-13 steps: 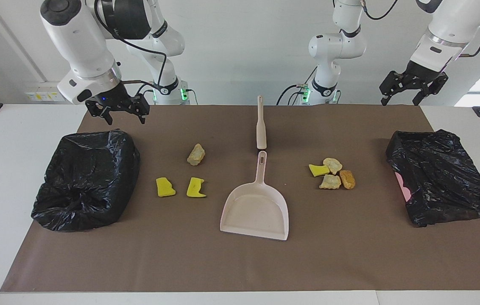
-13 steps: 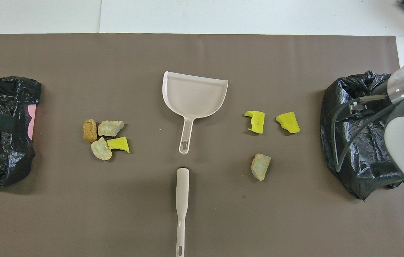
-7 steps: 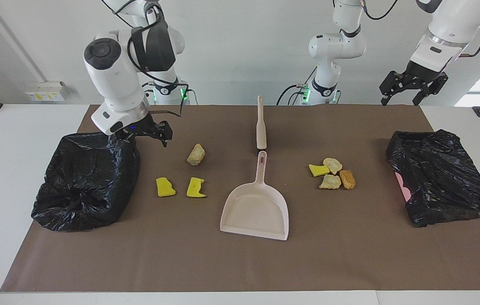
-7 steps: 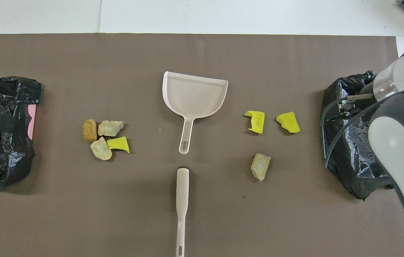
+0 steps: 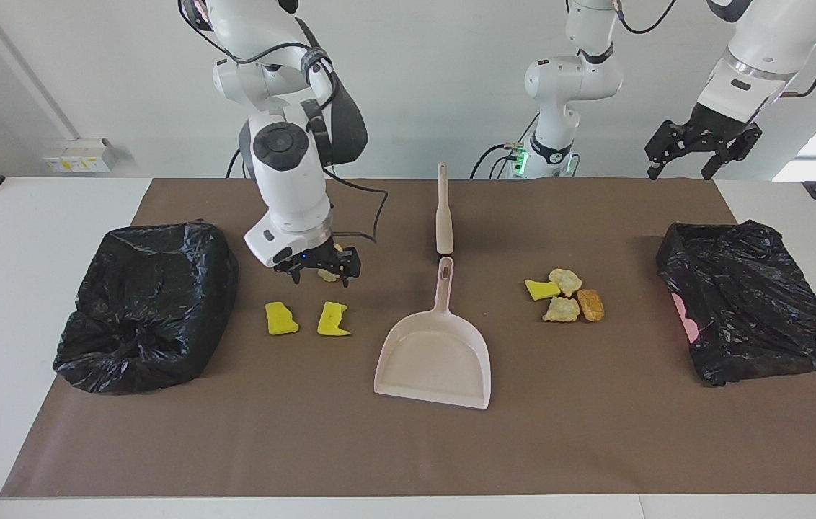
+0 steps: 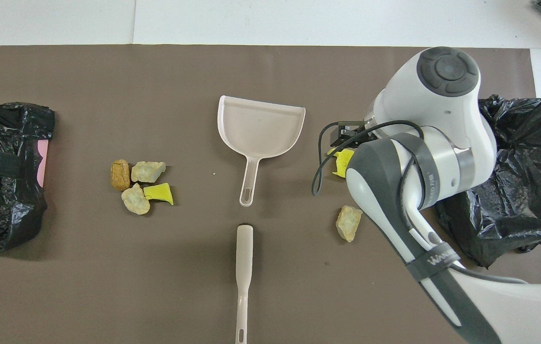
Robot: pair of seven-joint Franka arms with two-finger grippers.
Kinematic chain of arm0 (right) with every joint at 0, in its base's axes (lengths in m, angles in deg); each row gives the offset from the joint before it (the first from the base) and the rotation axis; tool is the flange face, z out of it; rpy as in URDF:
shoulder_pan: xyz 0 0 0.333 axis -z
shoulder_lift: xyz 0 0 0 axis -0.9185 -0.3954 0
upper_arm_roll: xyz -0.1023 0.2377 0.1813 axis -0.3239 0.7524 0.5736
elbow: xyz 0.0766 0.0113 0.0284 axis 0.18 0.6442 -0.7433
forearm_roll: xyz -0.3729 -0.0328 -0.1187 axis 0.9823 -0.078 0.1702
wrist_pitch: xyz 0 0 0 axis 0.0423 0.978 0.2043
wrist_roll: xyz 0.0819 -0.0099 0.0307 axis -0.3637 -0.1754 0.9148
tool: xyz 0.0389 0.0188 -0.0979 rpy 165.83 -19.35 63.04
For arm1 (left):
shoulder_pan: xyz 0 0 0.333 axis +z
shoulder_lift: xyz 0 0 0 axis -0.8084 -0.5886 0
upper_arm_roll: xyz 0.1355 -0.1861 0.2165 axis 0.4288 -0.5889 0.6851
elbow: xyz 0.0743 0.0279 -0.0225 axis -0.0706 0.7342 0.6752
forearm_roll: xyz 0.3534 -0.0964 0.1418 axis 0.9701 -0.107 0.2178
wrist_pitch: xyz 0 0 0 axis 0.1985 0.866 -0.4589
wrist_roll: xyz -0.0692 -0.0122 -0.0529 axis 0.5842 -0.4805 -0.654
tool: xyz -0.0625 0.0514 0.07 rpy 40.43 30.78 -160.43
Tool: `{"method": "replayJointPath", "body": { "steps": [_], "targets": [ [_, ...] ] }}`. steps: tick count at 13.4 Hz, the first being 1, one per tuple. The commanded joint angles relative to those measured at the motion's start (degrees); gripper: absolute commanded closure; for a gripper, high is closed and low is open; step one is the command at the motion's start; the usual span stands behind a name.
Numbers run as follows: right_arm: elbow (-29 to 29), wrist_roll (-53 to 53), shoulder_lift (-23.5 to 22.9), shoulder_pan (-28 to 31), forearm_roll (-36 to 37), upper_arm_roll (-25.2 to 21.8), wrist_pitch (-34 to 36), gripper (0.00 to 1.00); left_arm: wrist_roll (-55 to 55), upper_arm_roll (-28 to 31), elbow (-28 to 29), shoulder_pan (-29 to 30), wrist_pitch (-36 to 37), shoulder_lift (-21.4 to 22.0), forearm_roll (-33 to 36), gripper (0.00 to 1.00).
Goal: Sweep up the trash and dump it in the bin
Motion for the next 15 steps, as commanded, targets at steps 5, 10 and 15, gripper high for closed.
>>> {"method": "replayJointPath", "body": {
  "steps": [5, 10, 15],
  "targets": [
    [-7.65, -20.07, -10.04, -9.94, -3.45, 0.06, -5.17, 0.0, -0.13, -0.89, 3.29, -4.67, 1.38, 2.67, -1.58, 0.0],
    [-15.49, -28.7, -17.53, -15.4, -3.45, 0.06, -7.28, 0.0, 0.13, -0.89, 18.66, -6.87, -0.2, 12.69, -7.04, 0.0],
    [-13.65, -28.62, -18.24, -16.64, -2.75, -0.03, -8.08, 0.12, 0.04, -0.45, 19.74, -4.94, -0.65, 13.32, -7.04, 0.0]
  ]
}}
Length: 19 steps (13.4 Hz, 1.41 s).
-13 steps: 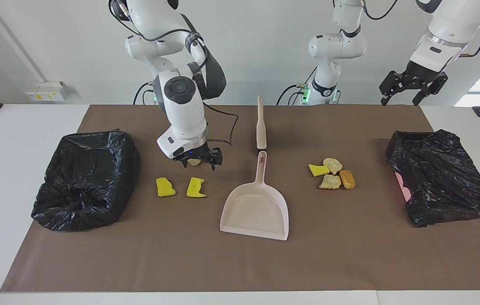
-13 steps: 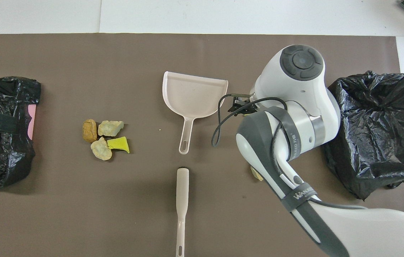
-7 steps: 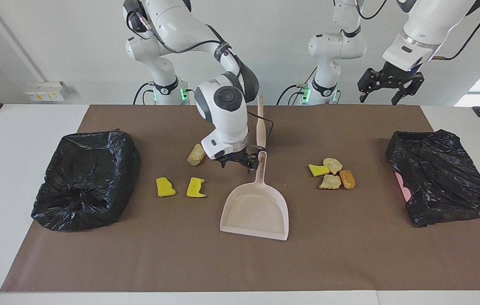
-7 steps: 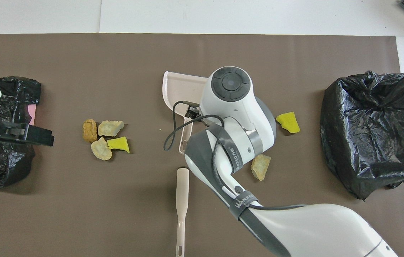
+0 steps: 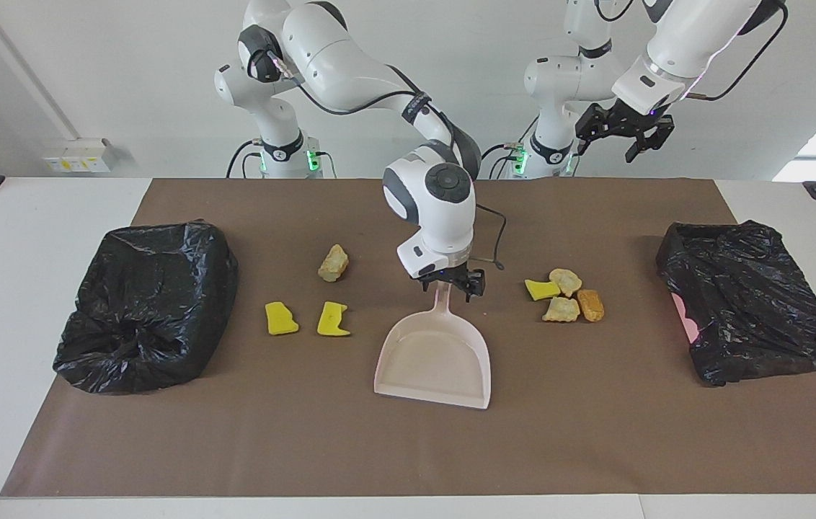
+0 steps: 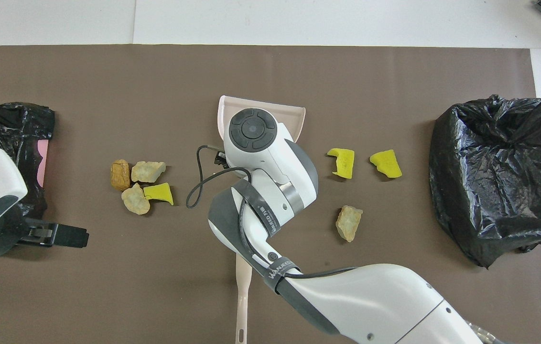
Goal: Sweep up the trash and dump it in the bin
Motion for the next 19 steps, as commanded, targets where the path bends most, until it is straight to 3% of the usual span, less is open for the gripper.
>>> {"method": "replayJointPath", "body": {
  "steps": [1, 2, 4, 5, 6, 7, 12, 15, 19],
  "targets": [
    [-0.71, -0.82, -0.21, 0.22, -0.27, -0.06, 0.56, 0.42, -0.1, 0.28, 2.05, 0.25, -2.05, 1.41, -0.73, 0.0],
    [-0.71, -0.82, -0.21, 0.22, -0.27, 0.03, 0.57, 0.47, -0.1, 0.28, 2.14, -0.01, -2.49, 1.23, -0.73, 0.0],
    [-0.71, -0.82, -0.04, 0.22, -0.27, -0.06, 0.57, 0.47, 0.25, 0.1, 3.62, -0.63, -4.24, 1.05, -0.73, 0.0],
    [-0.71, -0.73, 0.23, 0.39, -0.45, -0.06, 0.57, 0.56, 0.86, -0.07, 3.8, -0.72, -4.42, 1.05, -0.73, 0.0],
    [-0.8, -0.47, 0.4, 0.83, -0.54, -0.06, 0.75, 0.86, 1.04, -0.08, 3.81, -0.72, -4.51, 0.97, -0.73, 0.0],
    [-0.8, -0.21, 0.75, 0.92, -0.62, -0.06, 0.84, 1.0, 1.39, -0.08, 4.07, -0.72, -4.51, 0.79, -0.73, 0.0],
    [-0.71, 4.27, 5.32, 1.97, -0.97, -0.06, 2.33, 1.0, 5.26, -0.08, 7.22, -5.62, -6.26, 1.23, -0.73, 0.0],
    [-0.01, 11.19, 9.27, 4.15, -1.24, -0.06, 5.48, 1.0, 12.45, -0.08, 15.02, -14.05, -12.74, 3.77, -0.73, 0.0],
    [-0.01, 29.98, 12.61, 8.55, -1.33, -0.06, 14.0, 1.0, 20.45, -0.16, 24.61, -22.24, -19.35, 7.55, -0.73, 0.0]
  ]
}}
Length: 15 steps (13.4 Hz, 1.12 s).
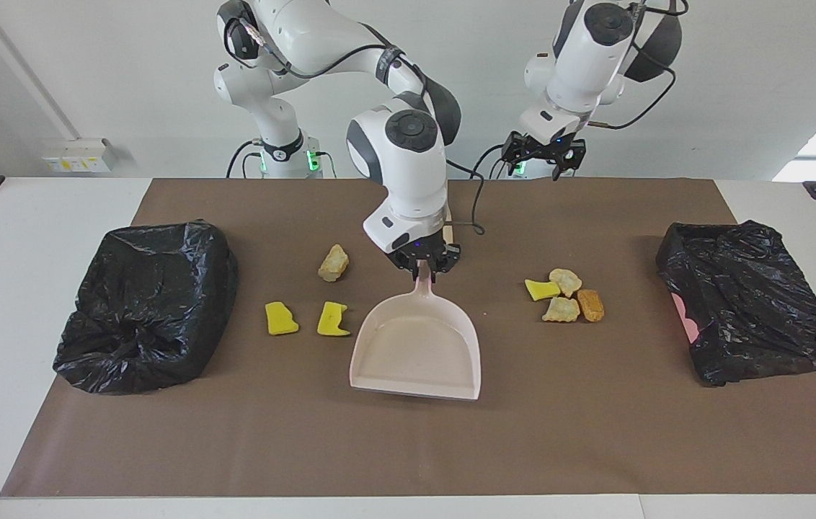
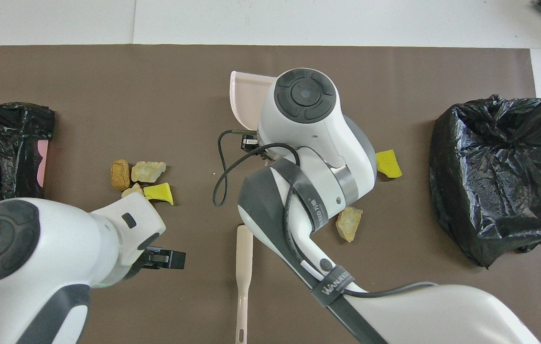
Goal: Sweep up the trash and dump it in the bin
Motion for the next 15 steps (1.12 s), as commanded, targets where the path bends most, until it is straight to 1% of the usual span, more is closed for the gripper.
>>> {"method": "replayJointPath", "body": {
  "steps": [1, 2, 3, 4, 5, 6, 8, 10, 12, 14, 15],
  "targets": [
    [1.2, 12.56, 2.7, 3.62, -1.19, 0.38, 4.19, 1.0, 4.47, 0.84, 8.98, -5.21, -5.56, 4.77, -0.52, 0.0],
    [1.2, 16.95, 3.32, 4.77, -1.1, 0.38, 5.68, 1.0, 7.27, 0.84, 11.44, -8.8, -9.15, 4.6, -0.52, 0.0],
    [1.2, 22.39, 3.76, 5.83, -0.58, 0.3, 7.61, 1.0, 11.65, 0.84, 13.9, -11.88, -15.01, 4.08, -0.52, 0.0],
    [1.28, 29.58, 4.03, 6.53, -0.22, 0.21, 10.5, 1.0, 15.96, 0.84, 15.58, -15.48, -20.9, 1.72, -0.52, 0.0],
    [1.37, 35.57, 4.2, 7.41, -0.05, 0.12, 12.62, 1.0, 18.87, 0.84, 15.6, -19.0, -23.92, -2.39, -0.52, 0.0],
    [2.33, 39.89, 4.81, 8.2, 0.56, 0.12, 13.77, 1.0, 20.38, 0.84, 15.6, -20.51, -25.43, -4.95, -0.52, 0.0],
    [4.44, 48.07, 6.13, 8.38, 3.45, 0.21, 13.87, 1.0, 20.74, 0.84, 16.21, -21.57, -25.27, -5.77, -0.52, 0.0],
    [7.77, 55.72, 8.06, 8.3, 5.83, 0.21, 13.87, 1.0, 20.83, 0.84, 18.49, -25.43, -25.79, -6.38, -0.78, 0.0],
    [10.33, 62.32, 9.47, 8.21, 7.33, 0.21, 13.44, 1.0, 20.92, 0.84, 19.72, -27.28, -28.41, -6.91, -4.54, 0.0],
    [13.83, 68.3, 11.4, 7.51, 9.09, 0.21, 11.95, 1.0, 20.83, 0.93, 20.6, -28.09, -32.19, -7.62, -5.35, 0.0],
    [16.46, 69.37, 12.72, 7.59, 9.53, 0.29, 10.55, 1.0, 20.75, 0.93, 20.52, -27.91, -32.47, -8.05, -5.35, 0.0]
  ]
}}
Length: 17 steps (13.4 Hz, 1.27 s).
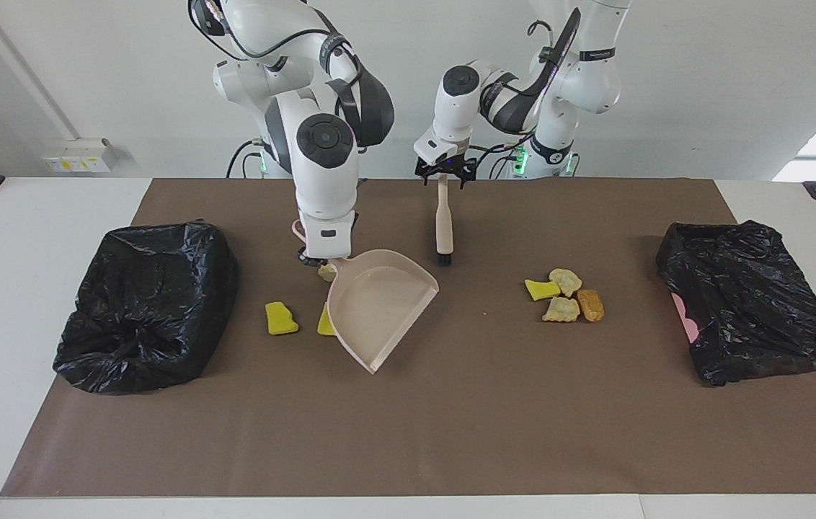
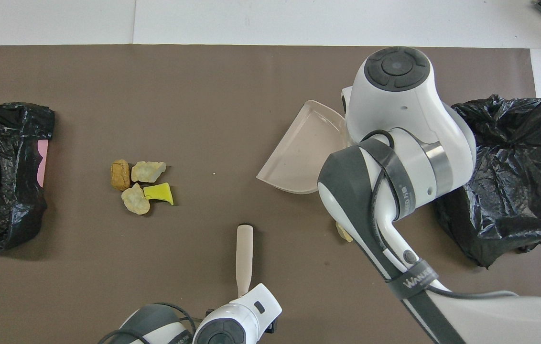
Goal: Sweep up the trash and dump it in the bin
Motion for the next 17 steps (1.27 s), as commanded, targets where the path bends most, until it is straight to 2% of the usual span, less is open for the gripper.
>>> {"method": "replayJointPath", "body": {
  "steps": [1, 2, 3, 5, 6, 7, 9, 11, 15, 17],
  "targets": [
    [8.48, 7.17, 5.1, 0.21, 1.92, 0.28, -4.88, 1.0, 0.23, 1.16, 1.43, -1.19, -2.19, 0.01, -1.07, 0.39],
    [8.76, 11.38, 5.28, -0.23, 1.92, 0.28, -5.85, 1.0, -0.12, 1.16, 1.43, -0.76, -1.92, -0.07, -1.08, 0.55],
    [8.76, 12.29, 5.28, -0.06, 2.0, 0.28, -5.95, 1.0, -0.74, 1.33, 1.0, -0.49, -1.75, -0.33, -1.08, 0.64],
    [8.76, 12.83, 5.28, 0.3, 1.92, 0.28, -6.13, 1.0, -0.92, 1.33, 0.03, 0.65, -1.48, -1.3, -1.08, 0.68],
    [8.76, 12.83, 5.28, 0.3, 2.0, 0.28, -6.13, 1.0, -0.92, 1.42, -0.15, 0.83, -1.13, -1.48, -0.99, 0.96],
    [8.76, 12.74, 5.28, 0.3, 1.92, 0.28, -6.13, 1.0, -0.92, 1.42, -0.23, 1.0, -0.7, -1.48, -0.99, 1.0],
    [8.94, 12.83, 5.28, 0.39, 1.92, 0.28, -6.65, 1.0, -0.92, 1.51, -1.98, 3.71, 0.79, -1.48, -0.38, 1.0],
    [9.37, 12.83, 5.37, 0.39, 1.92, 0.28, -6.91, 1.0, -3.18, 1.51, -7.24, 7.66, 7.97, -1.22, -0.2, 1.0],
    [15.51, 15.98, 7.04, -0.23, 1.83, 0.37, -13.05, 1.0, -8.11, 1.68, -13.76, 20.12, 20.38, 2.99, -0.2, 1.0],
    [17.81, 17.13, 7.21, -1.36, 1.83, 0.45, -15.96, 1.0, -13.9, 1.6, -17.09, 27.42, 25.56, 2.48, 1.28, 1.0]
  ]
}}
